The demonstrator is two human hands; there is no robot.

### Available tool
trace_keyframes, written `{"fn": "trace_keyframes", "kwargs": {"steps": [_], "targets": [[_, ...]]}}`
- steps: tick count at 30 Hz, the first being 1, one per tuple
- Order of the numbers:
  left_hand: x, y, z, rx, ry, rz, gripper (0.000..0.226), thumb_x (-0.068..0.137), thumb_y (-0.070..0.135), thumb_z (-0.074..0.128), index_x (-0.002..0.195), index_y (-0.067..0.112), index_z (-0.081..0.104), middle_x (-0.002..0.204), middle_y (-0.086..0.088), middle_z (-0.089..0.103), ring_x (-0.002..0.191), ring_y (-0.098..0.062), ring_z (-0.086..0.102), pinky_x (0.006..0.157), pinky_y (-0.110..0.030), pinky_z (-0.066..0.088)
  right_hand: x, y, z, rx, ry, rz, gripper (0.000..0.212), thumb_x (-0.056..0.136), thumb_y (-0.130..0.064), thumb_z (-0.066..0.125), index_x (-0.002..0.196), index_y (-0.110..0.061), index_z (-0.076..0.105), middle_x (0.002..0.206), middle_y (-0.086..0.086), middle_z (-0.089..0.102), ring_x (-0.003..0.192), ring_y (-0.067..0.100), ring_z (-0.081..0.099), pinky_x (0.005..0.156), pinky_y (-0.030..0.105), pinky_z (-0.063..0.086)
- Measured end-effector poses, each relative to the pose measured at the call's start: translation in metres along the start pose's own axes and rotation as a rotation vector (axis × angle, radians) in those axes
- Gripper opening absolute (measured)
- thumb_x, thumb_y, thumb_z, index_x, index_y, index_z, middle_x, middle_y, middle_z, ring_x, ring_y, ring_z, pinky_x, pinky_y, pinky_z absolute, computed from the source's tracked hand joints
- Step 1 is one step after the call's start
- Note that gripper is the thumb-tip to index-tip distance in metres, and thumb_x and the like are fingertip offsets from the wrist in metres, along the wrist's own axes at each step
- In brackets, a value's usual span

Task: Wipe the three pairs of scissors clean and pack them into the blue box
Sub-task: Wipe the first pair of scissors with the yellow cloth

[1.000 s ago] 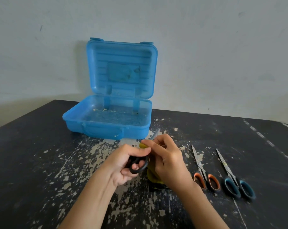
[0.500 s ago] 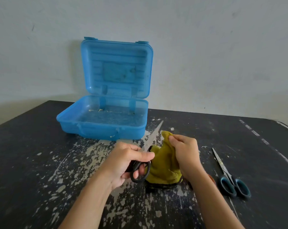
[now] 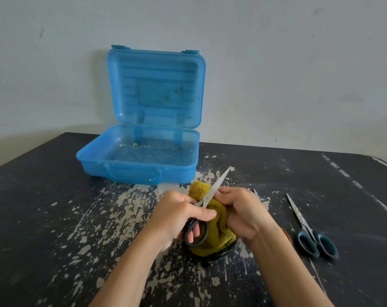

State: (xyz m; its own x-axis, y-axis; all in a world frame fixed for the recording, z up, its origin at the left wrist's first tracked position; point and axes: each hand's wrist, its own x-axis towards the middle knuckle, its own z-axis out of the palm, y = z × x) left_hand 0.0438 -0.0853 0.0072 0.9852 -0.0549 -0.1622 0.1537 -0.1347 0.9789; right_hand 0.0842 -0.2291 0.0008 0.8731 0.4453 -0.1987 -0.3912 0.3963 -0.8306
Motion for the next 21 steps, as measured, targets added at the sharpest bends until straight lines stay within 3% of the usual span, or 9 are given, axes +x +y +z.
{"fn": "trace_keyframes", "kwargs": {"steps": [10,13,16,19,21], "targets": [[0.004,-0.003,-0.010,0.103,-0.060,-0.014,0.019,0.069,0.006,0.078,0.069,-0.006,0.063,0.044,-0.013,0.053,0.033,-0.020,0.043,0.033,-0.019,0.034,-0.002,-0.021,-0.014,0.148,0.225,-0.094,0.028,0.093,0.003,0.034,0.087,0.008,0.061,0.074,0.023,0.069,0.066,0.030,0.069,0.058,0.040,0.057],[0.005,-0.006,-0.012,0.156,-0.028,0.002,0.023,0.069,0.009,0.078,0.075,-0.008,0.064,0.045,-0.013,0.055,0.037,-0.022,0.044,0.035,-0.021,0.036,0.002,-0.020,-0.020,0.207,0.290,-0.150,0.024,0.094,0.001,0.036,0.101,0.009,0.058,0.091,0.023,0.066,0.085,0.031,0.065,0.074,0.043,0.055],[0.005,-0.007,-0.019,0.195,0.087,0.044,0.013,0.073,0.010,0.077,0.070,0.002,0.068,0.045,-0.012,0.056,0.033,-0.018,0.045,0.036,-0.018,0.036,0.004,-0.023,-0.029,0.254,0.369,-0.217,0.026,0.094,-0.003,0.042,0.114,0.009,0.051,0.108,0.025,0.058,0.101,0.033,0.058,0.075,0.042,0.049],[0.008,-0.008,-0.024,0.104,0.176,0.087,0.023,0.074,0.011,0.077,0.085,-0.007,0.067,0.045,-0.012,0.055,0.035,-0.019,0.045,0.037,-0.021,0.038,-0.001,-0.026,-0.036,0.178,0.343,-0.250,0.032,0.090,-0.007,0.049,0.118,0.008,0.053,0.108,0.022,0.058,0.098,0.032,0.058,0.079,0.044,0.050],[0.009,-0.008,-0.022,0.095,0.199,0.137,0.030,0.074,0.011,0.077,0.088,-0.012,0.065,0.045,-0.013,0.055,0.036,-0.021,0.046,0.037,-0.020,0.038,-0.004,-0.024,-0.035,0.060,0.328,-0.238,0.031,0.088,-0.006,0.052,0.115,0.007,0.056,0.101,0.018,0.061,0.090,0.030,0.059,0.072,0.040,0.051]]}}
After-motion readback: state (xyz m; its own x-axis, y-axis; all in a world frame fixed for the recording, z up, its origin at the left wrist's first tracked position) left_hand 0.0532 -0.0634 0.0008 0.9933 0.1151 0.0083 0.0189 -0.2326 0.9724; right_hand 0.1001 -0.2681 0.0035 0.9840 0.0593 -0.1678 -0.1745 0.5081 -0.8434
